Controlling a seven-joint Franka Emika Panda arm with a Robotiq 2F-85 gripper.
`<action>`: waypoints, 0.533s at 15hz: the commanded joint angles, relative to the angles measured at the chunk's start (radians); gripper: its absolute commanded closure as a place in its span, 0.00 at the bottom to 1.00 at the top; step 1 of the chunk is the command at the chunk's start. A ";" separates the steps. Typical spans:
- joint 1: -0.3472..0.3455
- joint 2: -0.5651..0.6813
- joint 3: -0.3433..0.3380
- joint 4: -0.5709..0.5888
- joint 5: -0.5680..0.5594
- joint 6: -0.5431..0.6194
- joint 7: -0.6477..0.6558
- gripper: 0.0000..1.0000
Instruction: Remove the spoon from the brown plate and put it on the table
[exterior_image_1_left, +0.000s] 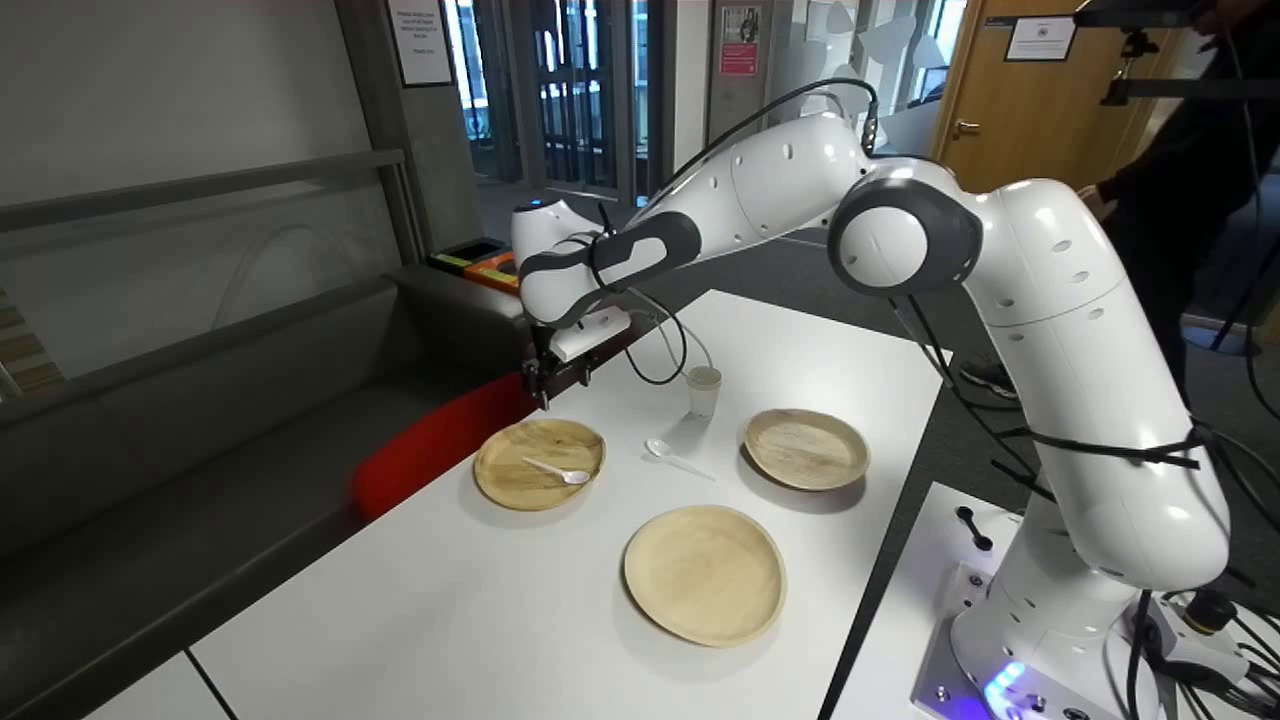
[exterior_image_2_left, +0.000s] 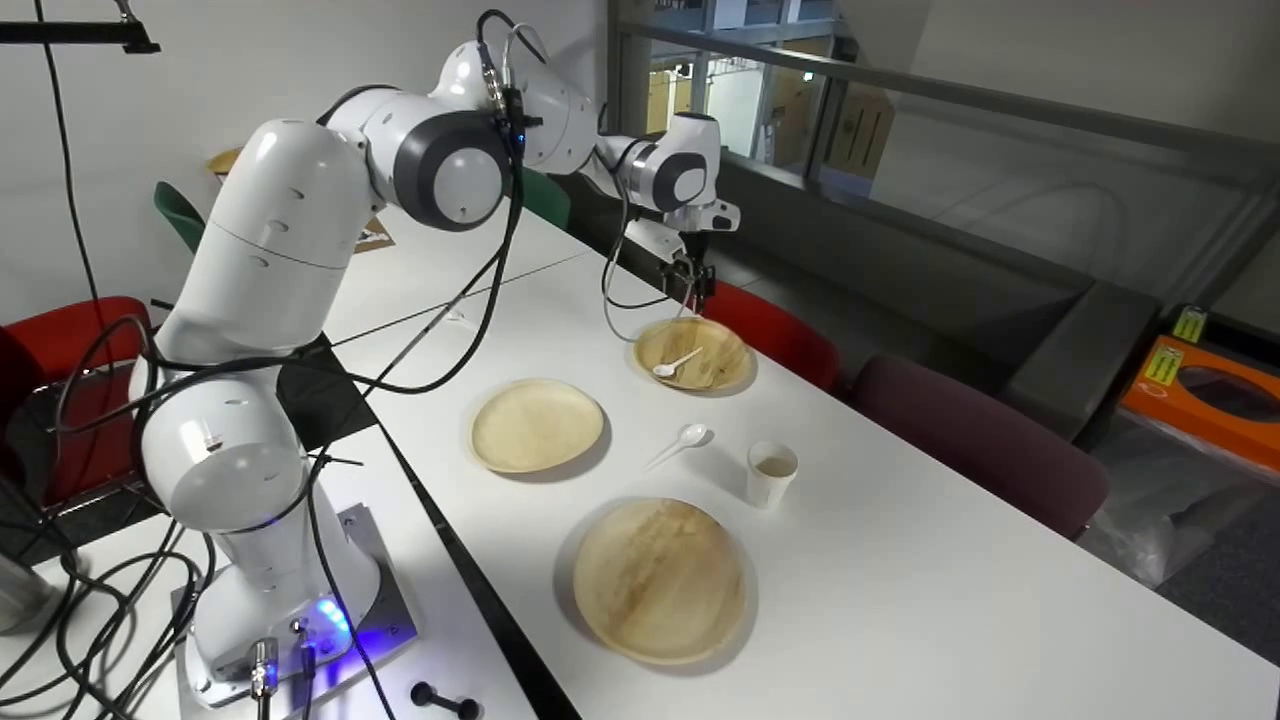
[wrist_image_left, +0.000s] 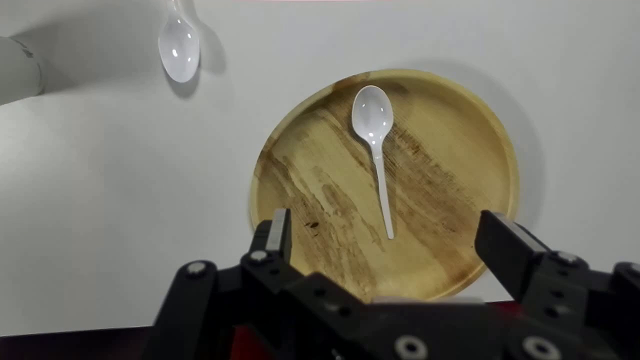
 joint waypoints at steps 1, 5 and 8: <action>0.022 0.097 -0.026 0.149 0.018 -0.077 -0.012 0.00; 0.024 0.184 -0.029 0.251 0.010 -0.140 -0.044 0.00; 0.022 0.178 -0.030 0.210 0.018 -0.111 -0.023 0.00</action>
